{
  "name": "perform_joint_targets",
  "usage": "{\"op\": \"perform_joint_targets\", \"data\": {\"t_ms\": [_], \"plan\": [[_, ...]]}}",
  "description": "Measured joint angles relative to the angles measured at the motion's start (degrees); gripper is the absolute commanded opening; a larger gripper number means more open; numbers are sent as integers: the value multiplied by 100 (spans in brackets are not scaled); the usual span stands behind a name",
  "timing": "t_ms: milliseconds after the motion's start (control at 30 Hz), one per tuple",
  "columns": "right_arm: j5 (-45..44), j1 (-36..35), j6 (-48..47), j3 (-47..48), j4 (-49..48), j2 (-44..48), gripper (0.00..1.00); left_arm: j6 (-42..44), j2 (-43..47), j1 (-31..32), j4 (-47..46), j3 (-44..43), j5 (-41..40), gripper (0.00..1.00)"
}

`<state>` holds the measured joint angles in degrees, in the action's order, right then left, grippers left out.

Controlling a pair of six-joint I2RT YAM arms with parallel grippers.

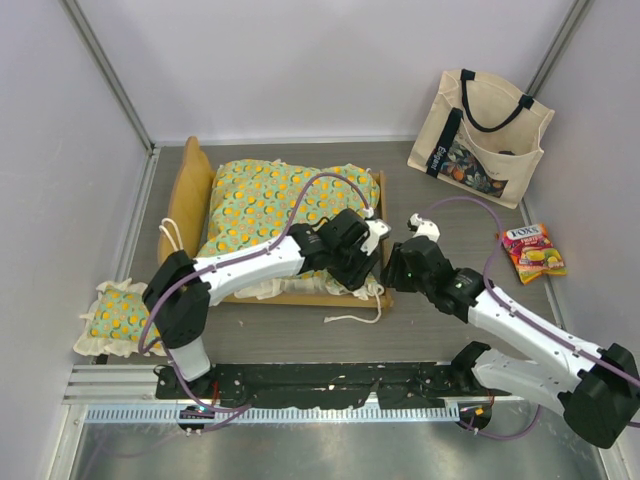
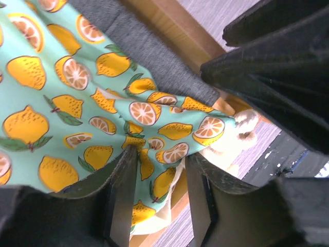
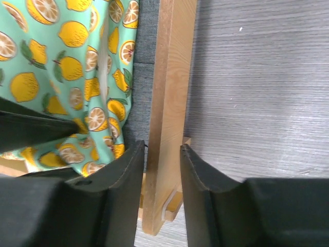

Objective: Set up the pet bed

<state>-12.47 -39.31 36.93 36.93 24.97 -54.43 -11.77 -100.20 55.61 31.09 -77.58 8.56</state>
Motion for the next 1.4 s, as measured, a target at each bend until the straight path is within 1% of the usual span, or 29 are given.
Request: {"op": "perform_joint_targets", "data": {"t_ms": [33,67,100,133,200,333,500,667,800,867,933,967,1000,1100,1167,1233,1267,1400], "plan": [[-15,0,9,-11,-17,-50,21,-7,39,0,31,13,-72,49],[-28,0,28,-22,-31,-109,17,-4,103,0,72,22,-151,50],[-15,-2,72,-24,-109,-151,13,-4,188,0,105,31,-223,53],[-61,-2,46,-20,-136,-168,6,-4,286,0,133,37,-284,55],[-153,-7,39,-15,-144,-184,1,-2,474,0,157,37,-361,58],[-376,46,-87,96,-149,-348,1,-20,835,-2,155,33,-448,62],[-404,273,-396,302,-273,-699,1,-33,1082,-2,160,48,-564,65],[-192,688,-734,485,-590,-1110,1,-101,1674,-2,42,391,-962,73],[144,1113,-1064,695,-960,-1539,1,-186,2149,-2,-76,667,-1193,74],[295,1259,-1222,831,-1099,-1768,4,-258,2269,-2,-199,772,-1261,74],[415,1349,-1375,1014,-1152,-2004,16,-308,2288,-2,-273,855,-1294,74],[481,1390,-1447,1115,-1178,-2133,24,-330,2282,-2,-308,905,-1303,74],[560,1436,-1506,1244,-1191,-2284,39,-358,2273,-2,-328,957,-1305,74],[664,1541,-1508,1449,-1178,-2509,59,-479,2260,-2,-367,1113,-1303,73],[616,1611,-1493,1419,-1051,-2396,62,-588,2260,-2,-459,1276,-1303,72],[529,1648,-1427,1252,-901,-1967,62,-710,2273,-2,-568,1499,-1303,70],[496,1661,-1392,1117,-817,-1620,62,-758,2288,-2,-595,1589,-1298,70],[566,1681,-1014,597,-579,31,55,-1016,2457,9,-866,2074,-1300,66]]}}
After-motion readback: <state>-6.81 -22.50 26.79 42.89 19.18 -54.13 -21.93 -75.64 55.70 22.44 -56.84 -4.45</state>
